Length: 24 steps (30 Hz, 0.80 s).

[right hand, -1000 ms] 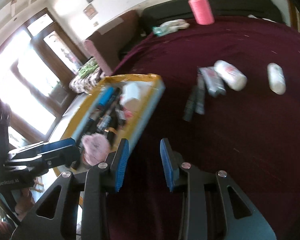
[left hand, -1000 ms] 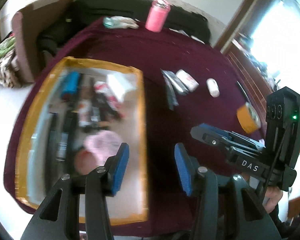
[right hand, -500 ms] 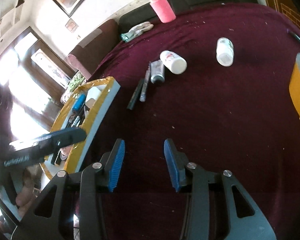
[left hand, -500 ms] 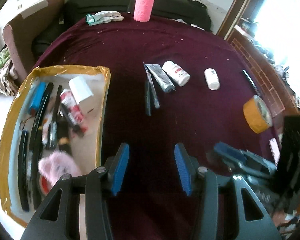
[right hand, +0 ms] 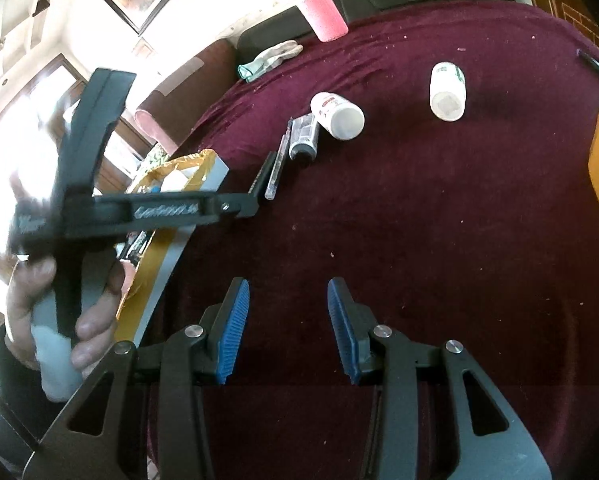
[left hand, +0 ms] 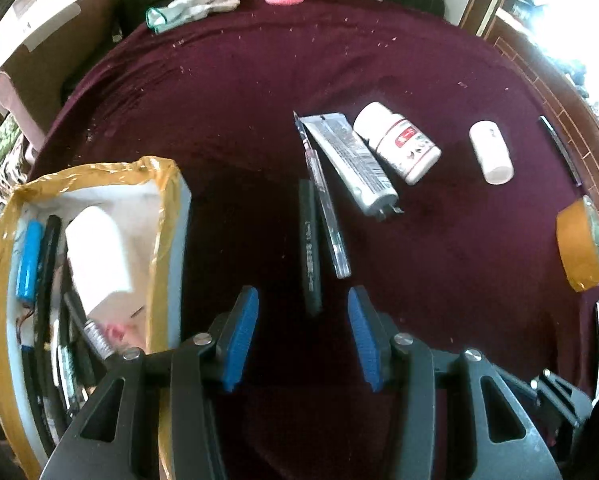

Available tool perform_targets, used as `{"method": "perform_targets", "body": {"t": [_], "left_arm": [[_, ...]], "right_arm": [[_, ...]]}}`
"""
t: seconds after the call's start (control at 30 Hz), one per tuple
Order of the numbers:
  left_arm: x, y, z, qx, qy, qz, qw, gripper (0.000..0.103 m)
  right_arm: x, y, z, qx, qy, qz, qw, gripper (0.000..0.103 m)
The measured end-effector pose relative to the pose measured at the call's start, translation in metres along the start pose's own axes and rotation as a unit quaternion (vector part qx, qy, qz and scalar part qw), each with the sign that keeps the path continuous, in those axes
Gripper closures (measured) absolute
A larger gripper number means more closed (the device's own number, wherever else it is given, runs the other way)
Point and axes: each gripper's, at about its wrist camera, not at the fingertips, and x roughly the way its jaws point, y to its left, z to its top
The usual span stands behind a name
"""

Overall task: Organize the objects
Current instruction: 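Grasp a clear pen with right tool while left tool moves over the items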

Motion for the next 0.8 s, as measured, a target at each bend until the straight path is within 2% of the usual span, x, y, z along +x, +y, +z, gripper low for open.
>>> {"method": "perform_targets", "body": {"t": [0.17, 0.3, 0.53, 0.63, 0.8], "left_arm": [[0.008, -0.005, 0.008, 0.013, -0.002, 0.02, 0.9997, 0.073], [0.006, 0.0, 0.004, 0.007, -0.012, 0.024, 0.9996, 0.094], [-0.011, 0.008, -0.027, 0.001, -0.003, 0.001, 1.0, 0.095], [-0.024, 0.016, -0.052, -0.024, -0.002, -0.016, 0.9996, 0.095], [-0.039, 0.021, -0.081, -0.037, -0.012, -0.022, 0.999, 0.095]], "right_arm": [[0.003, -0.003, 0.002, 0.005, 0.003, 0.0, 1.0, 0.064], [0.005, -0.004, 0.005, 0.011, 0.008, -0.003, 1.0, 0.064], [0.009, 0.001, 0.021, 0.01, 0.014, -0.012, 1.0, 0.064], [0.016, 0.008, 0.033, -0.002, 0.021, -0.018, 1.0, 0.064], [0.043, 0.023, 0.06, -0.013, 0.046, -0.001, 0.999, 0.064]]}}
